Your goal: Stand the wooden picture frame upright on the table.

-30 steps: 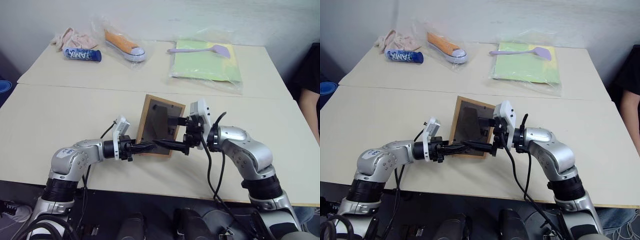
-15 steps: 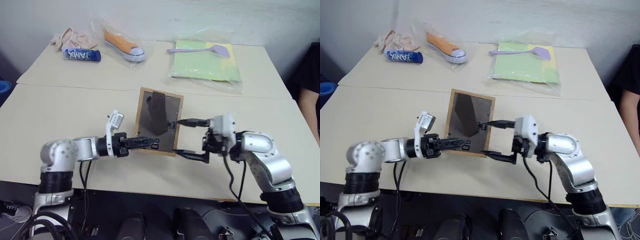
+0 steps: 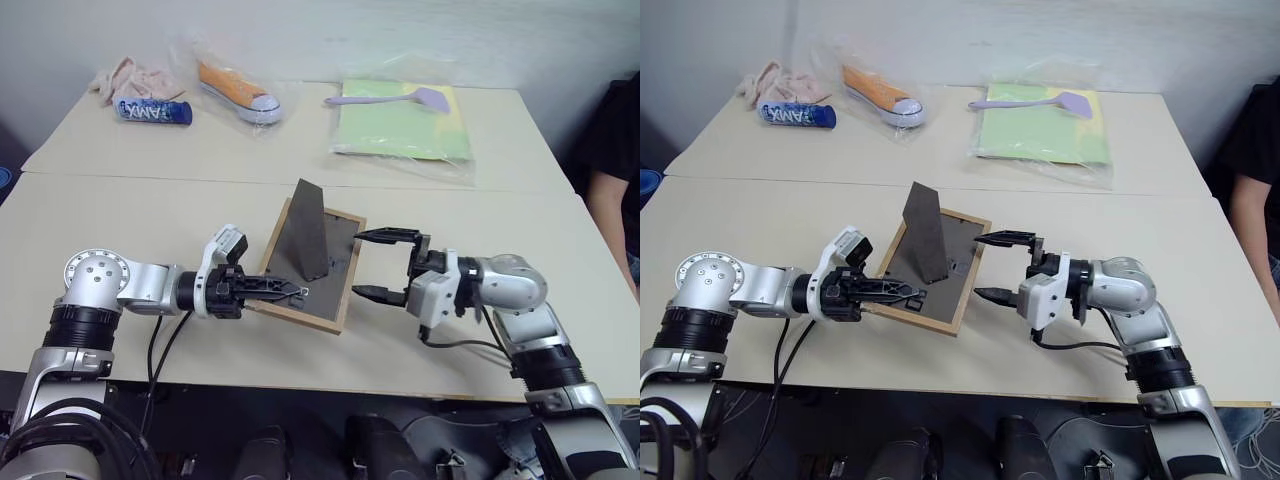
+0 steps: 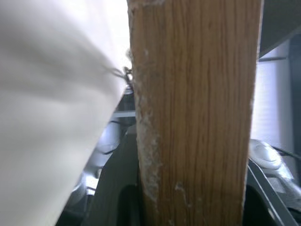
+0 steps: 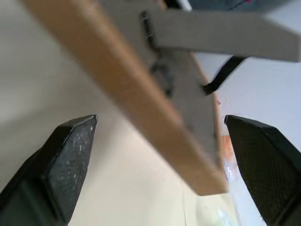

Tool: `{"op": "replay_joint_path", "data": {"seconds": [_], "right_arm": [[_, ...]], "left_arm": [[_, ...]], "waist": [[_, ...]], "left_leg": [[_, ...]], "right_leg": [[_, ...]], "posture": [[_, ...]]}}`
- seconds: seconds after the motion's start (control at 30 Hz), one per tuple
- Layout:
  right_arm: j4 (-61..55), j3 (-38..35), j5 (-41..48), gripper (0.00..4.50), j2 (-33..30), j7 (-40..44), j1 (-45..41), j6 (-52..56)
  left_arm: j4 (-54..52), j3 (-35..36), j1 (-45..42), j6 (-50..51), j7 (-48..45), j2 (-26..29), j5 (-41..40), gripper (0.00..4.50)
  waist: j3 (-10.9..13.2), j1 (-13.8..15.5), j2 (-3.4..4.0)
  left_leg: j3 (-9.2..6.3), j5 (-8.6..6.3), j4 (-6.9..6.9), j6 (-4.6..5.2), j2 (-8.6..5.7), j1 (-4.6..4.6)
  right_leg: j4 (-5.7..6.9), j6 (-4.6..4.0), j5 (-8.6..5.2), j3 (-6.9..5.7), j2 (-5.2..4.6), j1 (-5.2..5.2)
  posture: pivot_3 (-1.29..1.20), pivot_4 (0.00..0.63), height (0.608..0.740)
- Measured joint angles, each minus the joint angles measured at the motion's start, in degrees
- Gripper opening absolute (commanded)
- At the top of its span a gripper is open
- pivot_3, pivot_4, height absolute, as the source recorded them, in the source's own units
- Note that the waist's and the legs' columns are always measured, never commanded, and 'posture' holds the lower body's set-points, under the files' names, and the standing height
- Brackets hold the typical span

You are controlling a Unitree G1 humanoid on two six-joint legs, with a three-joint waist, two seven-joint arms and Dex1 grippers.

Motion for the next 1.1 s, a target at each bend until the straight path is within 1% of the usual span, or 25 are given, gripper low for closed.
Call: {"op": "replay_joint_path", "data": {"seconds": [0.07, 0.1, 0.17, 0.23, 0.37, 0.4, 0.47, 0.53, 0.57, 0.6, 0.63, 0.73, 0.77, 0.83, 0.9, 0.93, 0.97, 1.0, 1.03, 1.07, 1.1], "right_arm": [[3.0, 0.6, -4.2, 4.46, 1.1, -4.5, -1.1, -3.3], [4.3, 0.8, -6.0, 4.29, 1.4, -6.5, -1.6, -4.5], [6.0, 0.9, -8.4, 3.84, 2.2, -10.5, -2.3, -6.0], [6.8, 0.9, -11.1, 3.25, 2.5, -14.6, -2.6, -7.3], [7.1, 0.8, -14.2, 1.95, 2.2, -20.0, -2.6, -8.2], [7.1, 0.9, -15.2, 1.80, 1.7, -20.6, -2.8, -8.6], [7.7, 1.1, -16.5, 1.78, 1.3, -22.3, -3.0, -9.2], [8.2, 1.1, -17.1, 1.78, 1.2, -23.7, -3.0, -9.2], [8.7, 1.1, -17.1, 1.69, 1.2, -24.6, -3.0, -9.1], [8.7, 1.6, -17.1, 1.50, 1.2, -25.0, -3.0, -9.0], [8.7, 2.1, -17.1, 1.33, 1.4, -25.2, -3.0, -9.0], [8.1, 3.1, -15.8, 1.29, 1.8, -25.9, -3.0, -8.8], [7.8, 3.4, -15.3, 1.29, 1.8, -25.9, -3.0, -8.7], [6.7, 4.4, -14.2, 1.29, 1.8, -25.7, -3.0, -7.7], [6.6, 4.4, -11.7, 1.29, 0.7, -24.9, -2.2, -5.7], [6.5, 4.1, -8.9, 1.29, 0.0, -24.5, -1.4, -4.2], [5.9, 3.9, -5.3, 1.29, -0.2, -23.7, -0.5, -2.3], [4.9, 4.0, -1.8, 1.28, -0.4, -22.5, 0.3, -0.3], [3.2, 4.1, 2.9, 1.28, -0.5, -20.5, 1.4, 2.6], [1.2, 4.2, 7.7, 1.28, -0.6, -18.1, 2.5, 6.1], [-0.8, 4.3, 12.3, 1.28, -0.6, -15.8, 3.9, 9.8]], "left_arm": [[0.2, -1.1, -0.5, 0.0, 2.5, 0.0, -3.6, 1.22], [0.2, -1.5, -0.5, 0.0, 3.6, 0.2, -5.4, 1.22], [0.2, -3.3, -0.5, -0.4, 5.7, 1.4, -8.7, 1.22], [0.1, -5.2, -0.5, -1.6, 7.9, 2.8, -12.3, 1.22], [-0.2, -5.5, -0.1, -3.2, 9.3, 3.2, -14.7, 1.22], [-0.2, -5.5, 0.1, -3.3, 9.4, 3.2, -14.9, 1.22], [-0.9, -5.5, 0.8, -4.5, 10.1, 2.9, -15.2, 1.22], [-2.2, -4.4, 1.4, -5.9, 10.8, 2.4, -15.3, 1.95], [-3.1, -3.4, 1.4, -7.0, 11.0, 1.7, -15.4, 2.24], [-4.1, -2.4, 1.5, -8.0, 11.3, 1.4, -15.8, 2.53], [-5.4, -1.4, 1.7, -8.8, 11.5, 1.7, -16.2, 2.85], [-9.1, 1.3, 4.0, -11.1, 13.1, 3.6, -16.2, 3.85], [-9.5, 2.1, 4.8, -11.7, 13.5, 4.2, -16.2, 3.86], [-10.3, 4.5, 6.9, -13.1, 13.6, 7.6, -15.8, 3.86], [-11.1, 8.5, 8.3, -14.1, 10.8, 11.6, -12.4, 3.86], [-12.6, 11.0, 9.6, -15.8, 7.5, 14.1, -7.4, 3.86], [-14.1, 13.3, 11.3, -18.4, 3.8, 15.3, -2.4, 3.86], [-15.9, 14.7, 12.9, -22.1, -0.5, 15.5, 2.6, 3.86], [-18.5, 15.5, 15.3, -27.9, -6.6, 15.4, 9.3, 3.86], [-20.5, 15.5, 17.3, -32.4, -11.3, 15.4, 14.7, 3.86], [-22.0, 15.1, 19.0, -36.7, -15.4, 15.5, 19.8, 4.03]], "waist": [[0.0, -0.1, 0.00], [0.0, -0.1, 0.00], [0.0, -0.1, 0.00], [0.0, -0.1, 0.00], [0.0, 0.0, 0.00], [0.0, 0.0, 0.00], [0.0, 0.0, 0.00], [0.0, 0.0, 0.00], [0.0, 0.0, 0.00], [0.0, 0.0, 0.00], [0.0, 0.0, 0.00], [0.0, -0.6, 0.01], [0.0, -0.6, 0.02], [0.0, -0.8, 0.01], [0.0, -0.7, 0.01], [0.0, -0.6, 0.03], [0.1, -0.5, 0.09], [0.1, -0.4, 0.12], [0.1, -0.1, 0.12], [0.1, 0.1, 0.13], [0.1, 0.2, 0.13]], "left_leg": [[0.00, 0.02, 0.01, -0.03, 0.01, 0.01], [-0.01, 0.03, 0.01, -0.05, 0.01, 0.01], [-0.01, 0.03, 0.01, -0.06, 0.02, 0.02], [-0.01, 0.03, 0.01, -0.06, 0.02, 0.02], [0.00, 0.04, 0.01, -0.06, 0.01, 0.02], [0.00, 0.04, 0.01, -0.05, -0.02, 0.02], [0.00, 0.04, 0.01, -0.05, -0.01, 0.02], [0.00, 0.04, 0.02, -0.05, -0.01, 0.02], [0.00, 0.04, 0.02, -0.05, 0.01, 0.02], [0.00, 0.04, 0.02, -0.05, 0.01, 0.02], [0.00, 0.04, 0.02, -0.06, 0.02, 0.02], [0.01, 0.06, -0.02, -0.09, 0.04, 0.05], [0.00, 0.07, -0.02, -0.10, 0.05, 0.06], [-0.01, 0.09, -0.02, -0.13, 0.07, 0.06], [-0.02, 0.09, -0.02, -0.14, 0.06, 0.06], [-0.01, 0.08, -0.04, -0.13, 0.03, 0.06], [-0.01, 0.08, -0.08, -0.12, 0.01, 0.06], [0.00, 0.08, -0.09, -0.12, 0.01, 0.06], [0.00, 0.08, -0.09, -0.13, 0.02, 0.05], [-0.02, 0.08, -0.10, -0.13, 0.02, 0.03], [-0.03, 0.08, -0.10, -0.12, 0.02, 0.03]], "right_leg": [[0.09, 0.00, 0.00, 0.00, 0.01, -0.01], [0.10, -0.01, 0.00, 0.00, 0.01, -0.01], [0.12, -0.01, -0.01, 0.01, 0.02, -0.01], [0.12, -0.02, -0.01, 0.01, 0.02, -0.01], [0.11, -0.02, -0.01, 0.01, 0.02, 0.00], [0.11, -0.02, -0.01, 0.01, 0.01, 0.00], [0.10, -0.02, -0.01, 0.01, 0.02, 0.00], [0.11, -0.02, -0.01, 0.01, 0.02, 0.00], [0.10, -0.02, -0.01, 0.00, 0.03, 0.00], [0.10, -0.02, -0.01, 0.01, 0.03, 0.00], [0.09, -0.02, -0.01, 0.00, 0.03, 0.00], [0.10, -0.03, -0.02, 0.03, 0.05, 0.00], [0.11, -0.04, -0.02, 0.03, 0.05, 0.00], [0.09, -0.07, -0.04, 0.01, 0.06, -0.01], [0.08, -0.08, -0.04, 0.00, 0.06, 0.00], [0.06, -0.08, -0.05, 0.00, 0.05, 0.00], [0.02, -0.08, -0.05, 0.01, 0.04, 0.01], [-0.07, -0.09, -0.05, 0.00, 0.04, 0.01], [-0.17, -0.10, -0.06, -0.03, 0.04, 0.02], [-0.19, -0.10, -0.06, -0.05, 0.04, 0.02], [-0.20, -0.10, -0.06, -0.06, 0.04, 0.04]], "posture": [[0.00, 0.150, 0.740], [0.00, 0.150, 0.740], [0.00, 0.150, 0.740], [0.00, 0.150, 0.740], [0.00, 0.150, 0.740], [0.00, 0.150, 0.740], [0.00, 0.150, 0.740], [0.00, 0.150, 0.740], [0.00, 0.150, 0.740], [0.00, 0.150, 0.740], [0.00, 0.150, 0.740], [0.00, 0.150, 0.740], [0.00, 0.150, 0.740], [0.00, 0.150, 0.740], [0.00, 0.150, 0.740], [0.00, 0.150, 0.740], [0.00, 0.150, 0.740], [0.00, 0.150, 0.740], [0.00, 0.150, 0.740], [0.00, 0.150, 0.740], [0.00, 0.150, 0.740]]}}
